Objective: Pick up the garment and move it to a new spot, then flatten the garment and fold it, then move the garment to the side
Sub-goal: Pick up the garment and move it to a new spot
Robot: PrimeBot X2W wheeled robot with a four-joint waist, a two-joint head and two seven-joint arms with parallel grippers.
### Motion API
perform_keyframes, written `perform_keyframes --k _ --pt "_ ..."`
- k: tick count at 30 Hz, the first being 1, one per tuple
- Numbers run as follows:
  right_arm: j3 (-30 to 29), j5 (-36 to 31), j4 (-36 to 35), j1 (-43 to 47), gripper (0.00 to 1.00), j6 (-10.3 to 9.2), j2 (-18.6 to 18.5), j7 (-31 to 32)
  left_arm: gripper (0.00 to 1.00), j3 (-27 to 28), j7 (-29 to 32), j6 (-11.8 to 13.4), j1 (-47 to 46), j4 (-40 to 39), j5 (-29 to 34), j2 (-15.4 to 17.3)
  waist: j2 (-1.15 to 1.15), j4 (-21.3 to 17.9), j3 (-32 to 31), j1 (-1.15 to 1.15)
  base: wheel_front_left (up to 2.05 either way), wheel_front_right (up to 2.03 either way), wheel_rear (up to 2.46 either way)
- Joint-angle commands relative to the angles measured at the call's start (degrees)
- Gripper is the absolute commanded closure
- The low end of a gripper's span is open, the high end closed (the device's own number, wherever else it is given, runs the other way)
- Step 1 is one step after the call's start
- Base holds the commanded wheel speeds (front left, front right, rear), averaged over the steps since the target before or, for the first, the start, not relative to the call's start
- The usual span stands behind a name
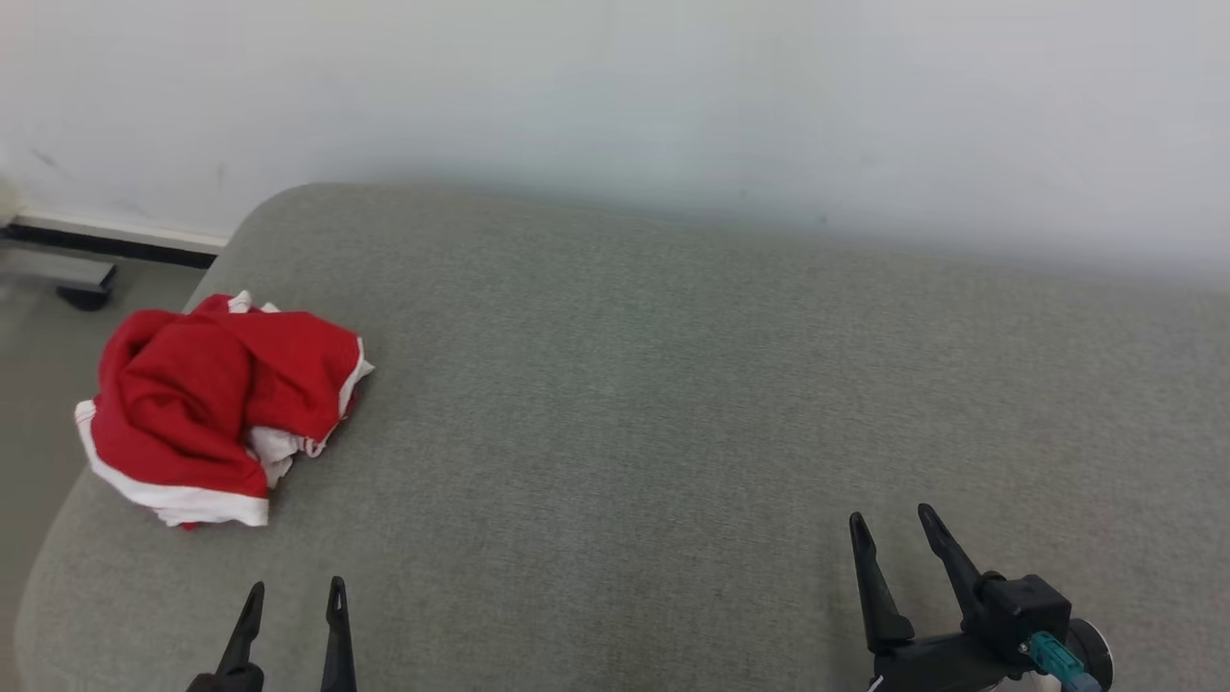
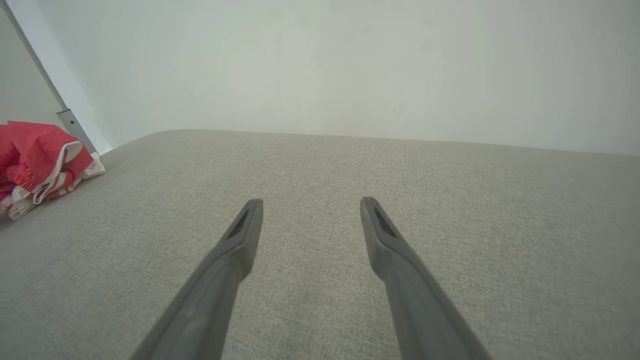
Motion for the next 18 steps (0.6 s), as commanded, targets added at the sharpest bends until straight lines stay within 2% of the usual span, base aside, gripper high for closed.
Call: perform_keyframes --k 1,14,18 --pt "0.28 0.19 -0.06 0.21 0.0 -0.12 0.08 -0.02 0.0 0.38 -0.2 0.3 0.81 -0.08 -0.24 0.18 0.0 4.67 -0.08 0.0 0.0 0.0 0.0" --pt "2.95 0.71 0.31 0.75 0.0 -0.12 0.03 -0.02 0.0 1.52 -0.21 1.15 2.31 -0.29 -0.57 0.15 0.0 14.91 -0.49 0.0 0.0 0.0 0.0" --pt "5.11 0.96 0.83 -0.89 0.0 -0.12 -0.05 -0.02 0.0 2.73 -0.2 1.86 2.71 -1.45 -1.39 0.1 0.0 15.83 0.61 0.0 0.0 0.0 0.0"
